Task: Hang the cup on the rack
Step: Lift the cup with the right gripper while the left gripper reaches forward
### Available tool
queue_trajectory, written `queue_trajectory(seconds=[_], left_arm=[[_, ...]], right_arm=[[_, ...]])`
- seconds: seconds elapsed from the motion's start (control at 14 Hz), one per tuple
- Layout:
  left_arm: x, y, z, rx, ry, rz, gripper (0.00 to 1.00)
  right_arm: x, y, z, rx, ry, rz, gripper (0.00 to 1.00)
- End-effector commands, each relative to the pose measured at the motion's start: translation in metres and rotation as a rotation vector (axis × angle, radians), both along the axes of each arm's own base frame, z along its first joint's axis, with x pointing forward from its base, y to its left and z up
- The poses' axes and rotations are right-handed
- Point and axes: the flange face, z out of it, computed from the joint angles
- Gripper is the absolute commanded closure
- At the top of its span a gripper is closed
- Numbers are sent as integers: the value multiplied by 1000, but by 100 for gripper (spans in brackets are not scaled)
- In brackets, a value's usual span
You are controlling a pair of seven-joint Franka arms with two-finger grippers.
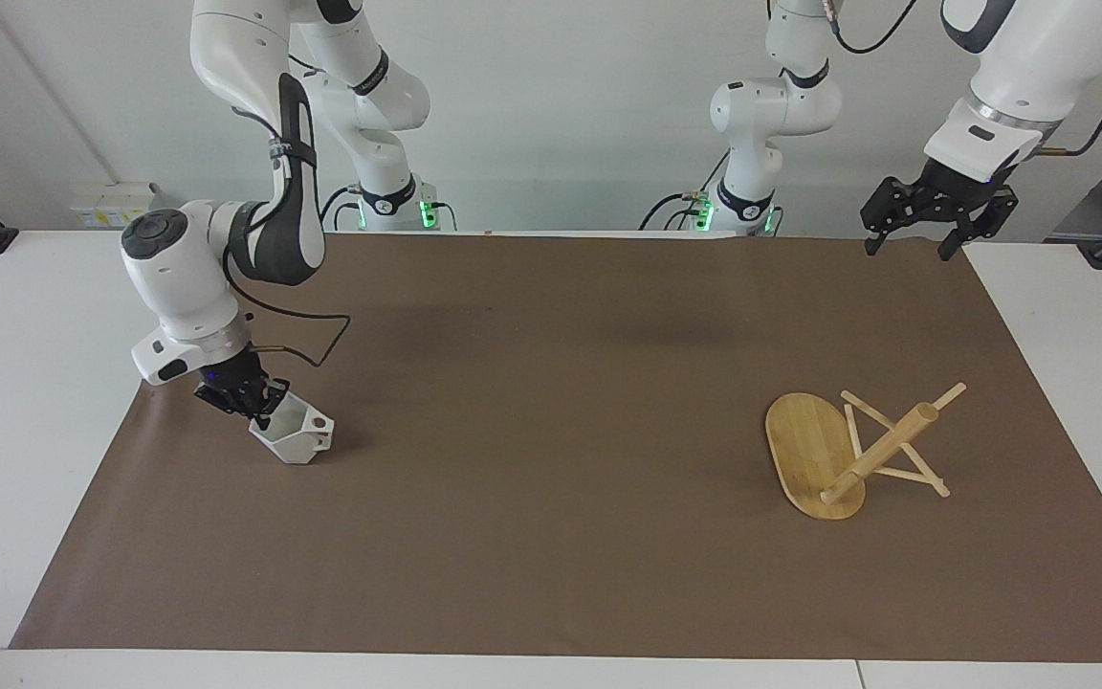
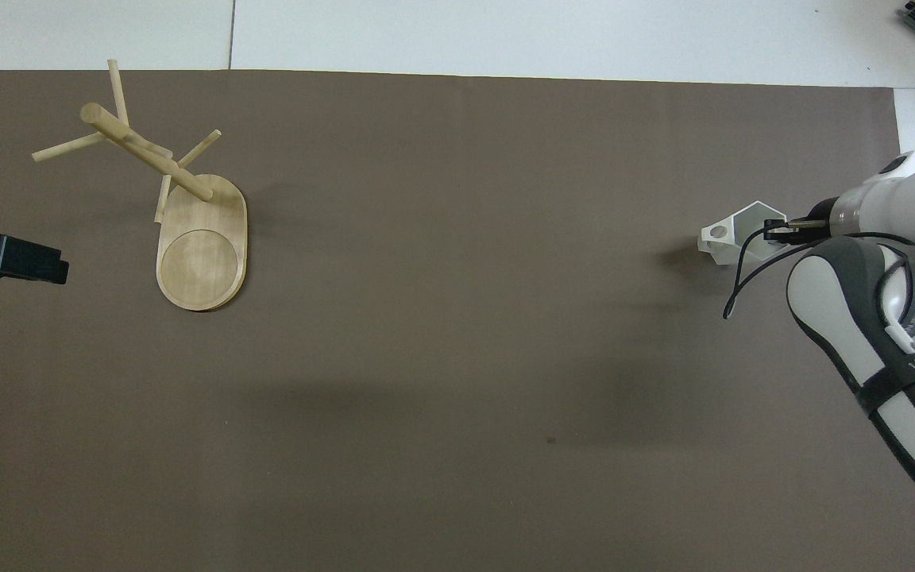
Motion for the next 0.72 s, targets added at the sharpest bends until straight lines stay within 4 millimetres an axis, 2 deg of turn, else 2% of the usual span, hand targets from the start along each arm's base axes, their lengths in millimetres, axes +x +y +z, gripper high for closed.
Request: queue_trajectory(seconds=[0.0,0.36,0.64], left_arm=[[-5,2,-1,-11,10,11,0],[-11,4,-5,-8,32,19,0],[-19,3,-12,-6,79,24,0]], right_arm=[[4,-2,21,15,1,-13,100],[11,-1,52,23,31,-21,100],[12,4,86,35,59,-48,100]])
